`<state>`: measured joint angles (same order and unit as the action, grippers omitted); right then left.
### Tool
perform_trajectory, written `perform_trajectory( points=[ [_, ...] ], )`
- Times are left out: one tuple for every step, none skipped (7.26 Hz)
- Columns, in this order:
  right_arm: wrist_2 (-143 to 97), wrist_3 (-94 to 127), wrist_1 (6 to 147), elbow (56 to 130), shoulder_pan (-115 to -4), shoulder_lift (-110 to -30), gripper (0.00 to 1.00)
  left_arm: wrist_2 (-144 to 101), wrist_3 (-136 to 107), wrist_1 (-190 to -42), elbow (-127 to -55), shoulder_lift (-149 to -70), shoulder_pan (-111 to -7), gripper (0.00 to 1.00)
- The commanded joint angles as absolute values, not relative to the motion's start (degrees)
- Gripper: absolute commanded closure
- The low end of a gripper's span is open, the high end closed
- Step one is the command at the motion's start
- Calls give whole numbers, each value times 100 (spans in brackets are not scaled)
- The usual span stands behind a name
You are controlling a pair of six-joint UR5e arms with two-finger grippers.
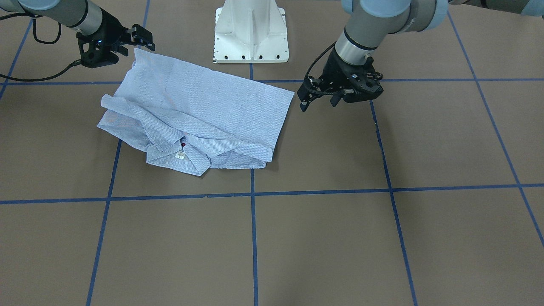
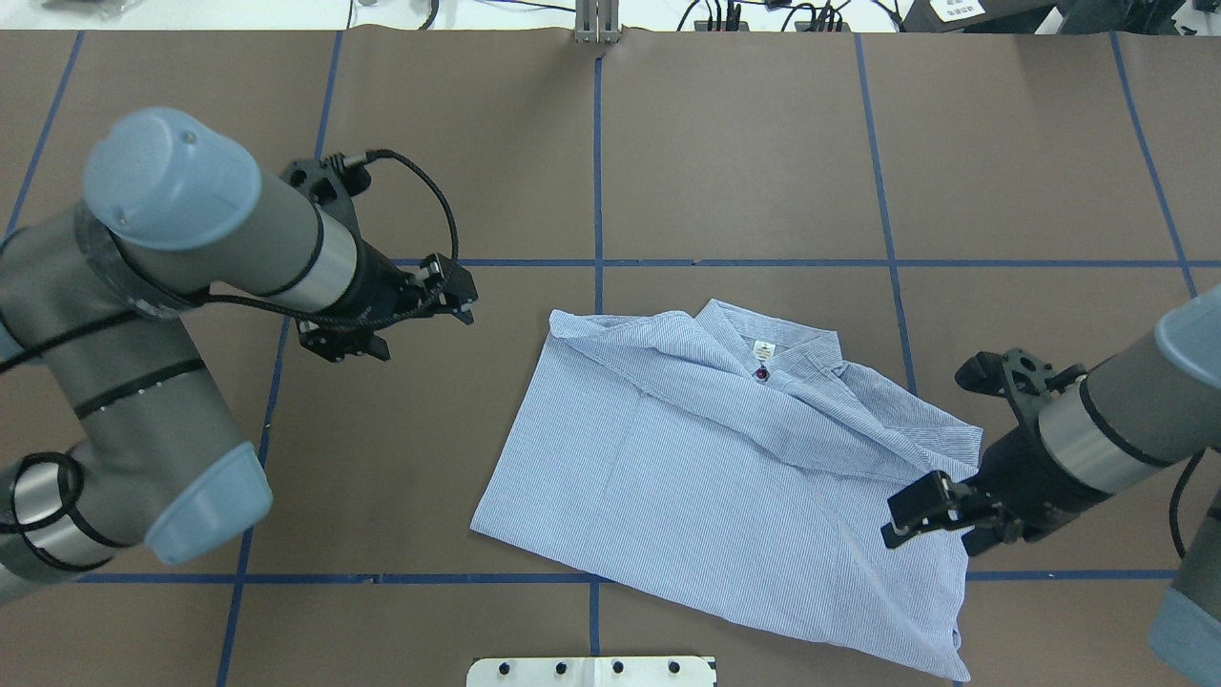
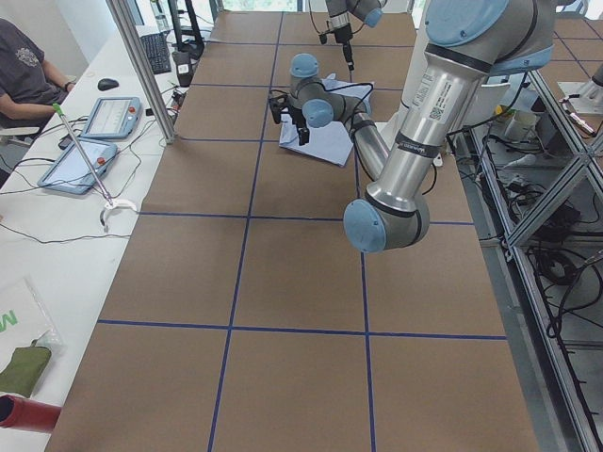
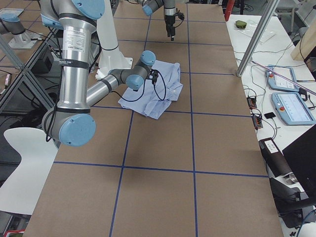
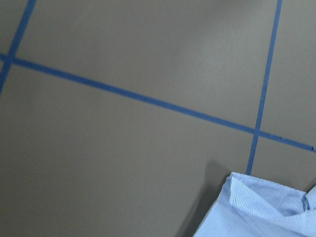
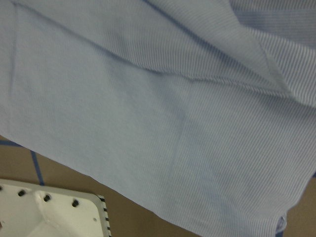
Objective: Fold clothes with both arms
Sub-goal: 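Grasp the shirt corner with the left gripper while right gripper releases and rises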
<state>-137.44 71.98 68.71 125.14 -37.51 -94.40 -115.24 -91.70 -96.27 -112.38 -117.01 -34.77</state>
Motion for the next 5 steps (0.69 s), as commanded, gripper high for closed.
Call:
perform_trajectory(
  points=[
    [-13737,7198,6873,12524,-4524,-8975,0,-10850,-10480,-9877,-11224,-11681,-2500,1],
    [-13737,7181,6873,12524,-4700,-8913,0,-10515,-11051,-10253,-11145,-11489,-2070,1],
    [-13737,7181,6873,12524,-4772,-8869,0,-10286,-11405,-10361,-11075,-11444,-1796,1],
    [-13729,7172,6873,12524,-4790,-8868,0,-10066,-11565,-10354,-10935,-11435,-1671,2],
    [-13729,7172,6873,12524,-4807,-8868,0,-10037,-11601,-10336,-10820,-11443,-1661,3]
  ],
)
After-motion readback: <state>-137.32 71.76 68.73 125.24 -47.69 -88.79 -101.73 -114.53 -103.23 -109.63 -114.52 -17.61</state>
